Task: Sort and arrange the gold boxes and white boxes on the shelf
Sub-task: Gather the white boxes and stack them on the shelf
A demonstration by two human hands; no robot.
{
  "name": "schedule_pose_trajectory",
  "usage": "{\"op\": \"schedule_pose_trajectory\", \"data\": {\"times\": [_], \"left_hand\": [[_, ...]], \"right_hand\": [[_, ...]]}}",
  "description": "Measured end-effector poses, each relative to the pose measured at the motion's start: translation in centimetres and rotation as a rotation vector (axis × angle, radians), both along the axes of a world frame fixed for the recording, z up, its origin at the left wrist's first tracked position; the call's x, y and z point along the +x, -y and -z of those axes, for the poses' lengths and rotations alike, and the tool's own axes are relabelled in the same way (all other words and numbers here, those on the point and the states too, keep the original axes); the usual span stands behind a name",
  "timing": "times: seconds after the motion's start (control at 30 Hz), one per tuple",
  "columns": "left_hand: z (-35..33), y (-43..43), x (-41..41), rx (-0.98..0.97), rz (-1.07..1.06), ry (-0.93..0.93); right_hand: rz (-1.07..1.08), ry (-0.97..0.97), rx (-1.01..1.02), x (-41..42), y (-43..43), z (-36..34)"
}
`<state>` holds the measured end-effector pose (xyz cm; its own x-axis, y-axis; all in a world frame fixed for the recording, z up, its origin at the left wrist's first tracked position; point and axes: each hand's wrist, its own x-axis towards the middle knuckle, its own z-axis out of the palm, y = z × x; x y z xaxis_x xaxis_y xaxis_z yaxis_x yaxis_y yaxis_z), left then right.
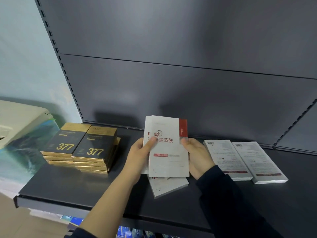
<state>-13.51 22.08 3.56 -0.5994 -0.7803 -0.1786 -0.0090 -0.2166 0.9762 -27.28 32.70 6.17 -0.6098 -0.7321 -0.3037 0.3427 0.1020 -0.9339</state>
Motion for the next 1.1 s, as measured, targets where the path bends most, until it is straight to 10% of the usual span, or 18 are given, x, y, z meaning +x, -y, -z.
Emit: {"op": "schedule_pose_trajectory", "data": {"times": [0.27, 0.6, 0.77, 1.1], "left_hand": [[0.1, 1.0, 1.8, 0.021, -0.006, -0.049], [3.2, -0.1, 6.8, 0.231, -0.005, -0.025], [4.3, -0.3, 7.8, 0.267, -0.021, -0.033], [3.6, 1.2, 4.8, 0.126, -0.035, -0.028]], "right_hand": [[0.038, 0.073, -0.094, -0.9, 0.2, 0.5], [-0.542, -1.254, 0.607, 1.1, 0.7, 6.5], [-0.437, -1.477, 0.481, 0.0, 0.0, 5.4], [0.272, -0.831, 0.065, -7.3, -1.5, -1.6]]}}
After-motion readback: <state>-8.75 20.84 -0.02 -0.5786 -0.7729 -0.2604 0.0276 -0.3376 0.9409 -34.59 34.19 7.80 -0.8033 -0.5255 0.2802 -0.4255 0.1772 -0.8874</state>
